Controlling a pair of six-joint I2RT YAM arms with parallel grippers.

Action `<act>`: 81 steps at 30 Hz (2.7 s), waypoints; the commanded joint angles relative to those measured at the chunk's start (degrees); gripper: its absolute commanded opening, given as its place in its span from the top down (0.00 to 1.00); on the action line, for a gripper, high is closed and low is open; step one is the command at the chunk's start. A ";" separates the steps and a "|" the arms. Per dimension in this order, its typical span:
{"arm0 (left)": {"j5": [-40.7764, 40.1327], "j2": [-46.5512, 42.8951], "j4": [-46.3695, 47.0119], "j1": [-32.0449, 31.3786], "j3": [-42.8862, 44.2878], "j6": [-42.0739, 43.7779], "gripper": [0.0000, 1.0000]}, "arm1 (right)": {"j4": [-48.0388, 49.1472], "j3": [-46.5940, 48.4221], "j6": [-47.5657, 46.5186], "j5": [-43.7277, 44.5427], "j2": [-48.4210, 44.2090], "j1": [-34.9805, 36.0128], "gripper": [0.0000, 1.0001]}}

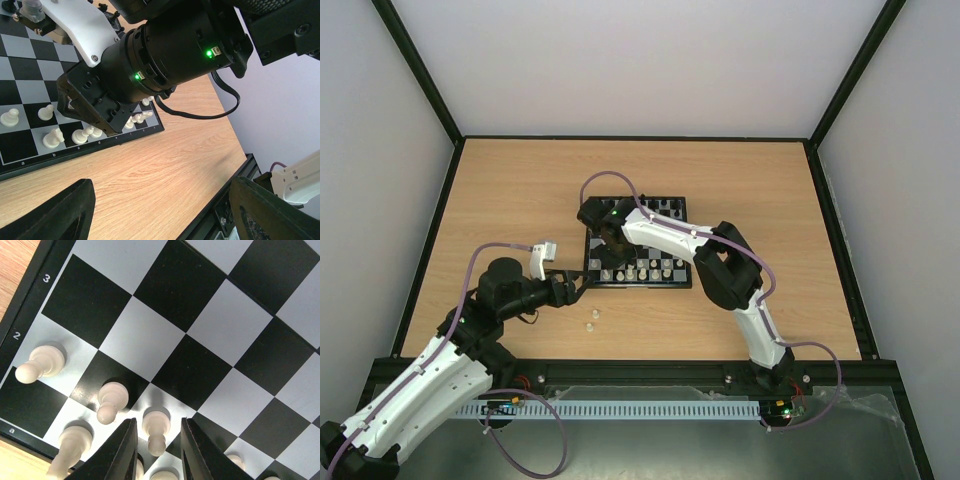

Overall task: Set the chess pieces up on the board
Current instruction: Place the chess piece on the chessboard, then pick up the chess piece at the center of the board.

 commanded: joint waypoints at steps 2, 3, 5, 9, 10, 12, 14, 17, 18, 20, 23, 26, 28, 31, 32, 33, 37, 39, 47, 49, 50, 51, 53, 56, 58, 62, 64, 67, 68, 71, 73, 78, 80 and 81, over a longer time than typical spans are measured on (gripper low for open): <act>0.66 0.27 1.12 0.47 -0.33 0.47 0.24 | -1.62 1.41 -0.57 0.95 -0.57 -0.04 0.74; 0.72 0.34 1.13 0.47 -0.26 0.47 0.24 | -1.48 1.46 -0.57 0.98 -0.53 -0.07 0.74; 0.75 0.36 1.13 0.49 -0.24 0.46 0.24 | -1.45 1.49 -0.65 0.81 -0.45 -0.10 0.74; 0.69 0.36 1.04 0.47 -0.08 0.55 0.24 | -1.31 0.98 -0.57 0.71 -1.31 -0.07 0.74; 0.73 0.42 1.04 0.47 -0.08 0.55 0.24 | -1.35 0.84 -0.57 0.69 -1.55 -0.08 0.74; 0.67 0.58 1.13 0.47 -0.07 0.54 0.24 | -1.53 0.58 -0.57 0.83 -1.99 -0.06 0.74; 0.76 0.76 1.21 0.48 -0.01 0.55 0.24 | -1.53 0.01 -0.57 1.10 -2.43 -0.06 0.74; 0.77 1.03 1.43 0.47 0.16 0.55 0.24 | -1.17 -1.15 -0.49 1.43 -3.33 -0.10 0.74; 0.85 1.18 1.48 0.53 0.12 0.54 0.24 | -1.19 -1.49 -0.44 1.54 -3.52 -0.10 0.74; 0.89 1.39 1.63 0.49 0.23 0.64 0.24 | -0.73 -2.17 -0.50 1.88 -3.98 -0.03 0.74; 1.02 1.81 1.90 0.50 0.25 0.64 0.24 | -0.53 -2.29 -0.78 2.09 -4.25 -0.11 0.74; 1.08 2.10 2.01 0.54 0.38 0.62 0.24 | -0.33 -2.12 -0.99 2.11 -3.97 -0.08 0.74; 0.97 2.12 1.93 0.47 0.54 0.65 0.24 | -0.31 -2.01 -1.14 2.20 -3.72 -0.11 0.74; 0.99 2.16 1.88 0.51 0.59 0.65 0.24 | -0.13 -1.88 -1.25 2.19 -3.44 -0.13 0.74; 0.96 2.18 1.92 0.55 0.66 0.64 0.24 | 0.05 -1.90 -1.27 2.19 -3.57 -0.14 0.74; 0.98 2.27 1.92 0.49 0.66 0.64 0.24 | 0.29 -1.88 -1.34 2.21 -3.76 -0.11 0.74; 0.85 2.30 1.97 0.47 0.99 0.49 0.24 | 1.55 -1.77 -1.45 2.23 -5.63 -0.11 0.72; 0.71 2.25 1.81 0.49 1.32 0.64 0.24 | 2.10 -1.74 -1.53 2.43 -6.98 -0.18 0.69; -0.75 2.36 -0.34 0.53 3.43 1.52 0.20 | 5.76 -7.14 -1.32 1.46 -16.25 -0.13 0.47; -1.55 2.23 -1.35 0.50 4.14 1.82 0.17 | 7.14 -10.21 -1.15 -1.00 -20.71 -0.12 0.42; -1.94 2.00 -1.82 0.61 4.37 1.82 0.16 | 7.88 -12.27 -0.99 -2.03 -22.67 -0.14 0.40; -2.35 1.96 -2.23 0.56 4.67 1.88 0.14 | 8.30 -14.19 -0.80 -2.92 -24.56 -0.05 0.39; -2.96 1.95 -3.08 0.59 5.07 2.08 0.11 | 9.08 -17.58 -0.35 -4.24 -28.23 0.08 0.37; -3.93 2.01 -3.88 0.64 5.51 2.09 0.10 | 10.81 -22.89 0.65 -6.66 -32.94 1.00 0.36; -4.86 1.84 -4.61 0.69 5.85 1.97 0.10 | 11.96 -26.23 1.57 -7.28 -34.87 2.59 0.36; -7.74 -0.71 -6.16 0.77 5.89 1.15 0.01 | 12.86 -30.92 3.14 -5.01 -35.86 7.19 0.32; -8.28 -2.28 -6.83 0.75 5.85 0.71 0.01 | 13.60 -32.39 4.03 -3.96 -35.87 9.27 0.21; -9.29 -4.53 -8.60 0.80 6.20 0.40 0.01 | 15.44 -33.79 5.54 -4.04 -35.71 11.84 0.01; -9.43 -5.43 -9.16 0.74 6.23 0.24 0.01 | 16.14 -34.02 5.94 -3.97 -35.24 12.70 0.01; -9.92 -8.49 -10.32 0.73 6.49 -0.22 0.01 | 17.44 -33.76 6.77 -3.30 -32.89 14.65 0.01; -10.44 -9.97 -11.17 0.78 6.77 -0.39 0.01 | 18.21 -33.06 7.19 -2.97 -30.56 15.52 0.01; -11.30 -12.18 -12.93 0.78 7.49 -0.59 0.01 | 18.39 -29.79 8.48 -1.07 -23.82 16.53 0.25; -11.71 -12.85 -13.47 0.78 7.85 -0.55 0.01 | 18.06 -28.32 8.61 -0.52 -21.46 16.88 0.35; -11.81 -13.18 -13.68 0.75 7.91 -0.51 0.01 | 17.98 -27.58 8.43 -0.49 -20.43 17.12 0.40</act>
